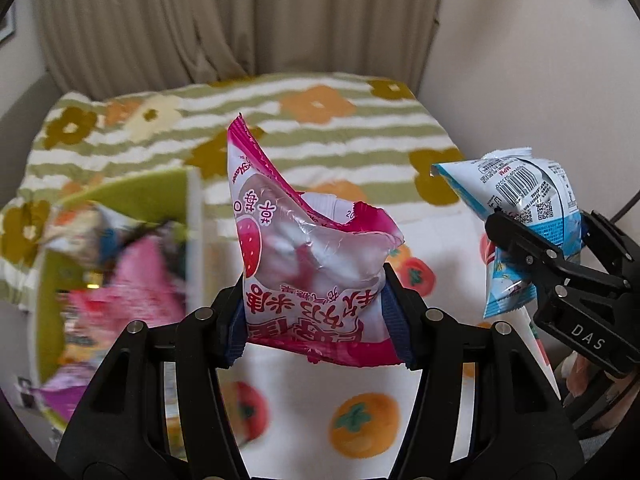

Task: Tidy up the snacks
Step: 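Carry the pink packet into the box with left tool while right tool drops the blue packet in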

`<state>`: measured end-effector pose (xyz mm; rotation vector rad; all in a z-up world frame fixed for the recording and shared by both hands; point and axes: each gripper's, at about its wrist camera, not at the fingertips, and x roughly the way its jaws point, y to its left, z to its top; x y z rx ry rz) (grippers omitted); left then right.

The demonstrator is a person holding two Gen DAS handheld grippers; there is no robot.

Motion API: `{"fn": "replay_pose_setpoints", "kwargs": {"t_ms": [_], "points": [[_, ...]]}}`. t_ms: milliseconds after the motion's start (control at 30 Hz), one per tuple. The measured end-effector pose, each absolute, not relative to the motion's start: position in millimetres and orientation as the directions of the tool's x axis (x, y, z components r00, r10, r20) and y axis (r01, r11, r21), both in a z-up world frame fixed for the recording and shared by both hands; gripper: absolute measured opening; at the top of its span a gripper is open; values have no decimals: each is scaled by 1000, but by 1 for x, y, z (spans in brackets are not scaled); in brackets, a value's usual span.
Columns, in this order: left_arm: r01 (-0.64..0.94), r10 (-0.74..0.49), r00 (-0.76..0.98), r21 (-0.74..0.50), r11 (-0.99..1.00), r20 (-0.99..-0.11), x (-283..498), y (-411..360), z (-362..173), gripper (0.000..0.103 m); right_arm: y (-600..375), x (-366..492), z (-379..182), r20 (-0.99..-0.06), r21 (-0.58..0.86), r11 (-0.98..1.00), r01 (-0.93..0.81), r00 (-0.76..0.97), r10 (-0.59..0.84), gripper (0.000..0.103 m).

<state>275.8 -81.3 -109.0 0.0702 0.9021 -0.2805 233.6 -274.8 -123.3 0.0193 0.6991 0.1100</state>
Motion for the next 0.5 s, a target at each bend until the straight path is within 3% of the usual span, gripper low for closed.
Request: {"fn": "replay_pose_setpoints", "kwargs": {"t_ms": [233, 500], "points": [[185, -132, 640, -15, 983, -757, 263, 5, -72, 54, -201, 236, -90, -600, 113, 970, -215, 764, 239, 65], [139, -94, 643, -4, 990, -760, 258, 92, -69, 54, -117, 233, -74, -582, 127, 946, -297, 750, 314, 65]]}}
